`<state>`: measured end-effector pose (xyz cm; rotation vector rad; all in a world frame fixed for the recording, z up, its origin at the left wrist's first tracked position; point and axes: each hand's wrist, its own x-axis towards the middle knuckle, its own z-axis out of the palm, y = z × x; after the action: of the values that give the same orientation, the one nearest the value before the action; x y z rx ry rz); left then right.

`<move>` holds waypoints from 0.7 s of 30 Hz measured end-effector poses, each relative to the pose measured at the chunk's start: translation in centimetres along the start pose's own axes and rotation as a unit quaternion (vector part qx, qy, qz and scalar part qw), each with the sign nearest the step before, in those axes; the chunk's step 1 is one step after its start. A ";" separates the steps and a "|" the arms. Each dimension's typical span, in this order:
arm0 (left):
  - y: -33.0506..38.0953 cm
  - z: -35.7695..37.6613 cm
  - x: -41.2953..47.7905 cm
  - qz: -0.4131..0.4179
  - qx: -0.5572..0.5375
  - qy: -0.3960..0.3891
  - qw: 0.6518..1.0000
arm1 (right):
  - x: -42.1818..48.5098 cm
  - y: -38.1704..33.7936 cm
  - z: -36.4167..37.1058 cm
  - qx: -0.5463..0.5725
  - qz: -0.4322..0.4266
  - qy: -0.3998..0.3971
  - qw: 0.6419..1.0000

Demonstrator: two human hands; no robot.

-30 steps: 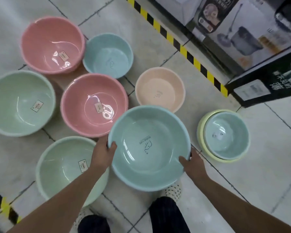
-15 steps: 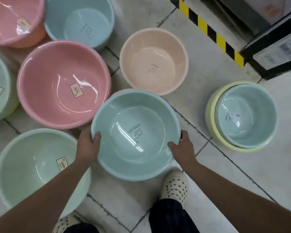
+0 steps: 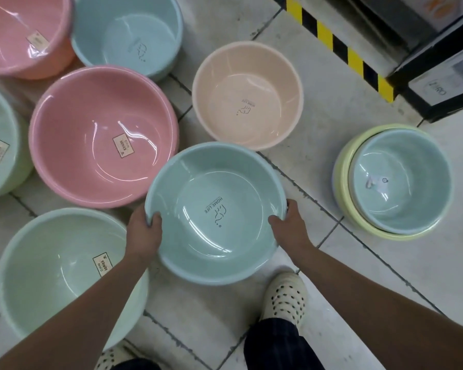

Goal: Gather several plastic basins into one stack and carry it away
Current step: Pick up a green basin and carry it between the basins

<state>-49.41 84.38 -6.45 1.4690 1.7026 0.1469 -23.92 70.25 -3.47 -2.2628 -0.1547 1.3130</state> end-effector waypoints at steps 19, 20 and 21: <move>0.2 0.4 -1.5 -0.024 -0.072 0.001 0.997 | -0.5 2.3 1.9 0.041 -0.007 0.100 0.994; 0.1 0.3 -1.3 -0.028 -0.072 -0.008 0.997 | -0.2 2.6 2.2 0.028 -0.007 0.099 0.995; 0.0 0.3 -1.0 -0.030 -0.067 -0.021 0.997 | 0.0 3.0 2.4 0.013 -0.009 0.097 0.995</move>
<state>-49.34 83.43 -6.14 1.3124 1.6690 0.1934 -26.38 68.56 -5.89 -2.3448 -0.0879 1.0724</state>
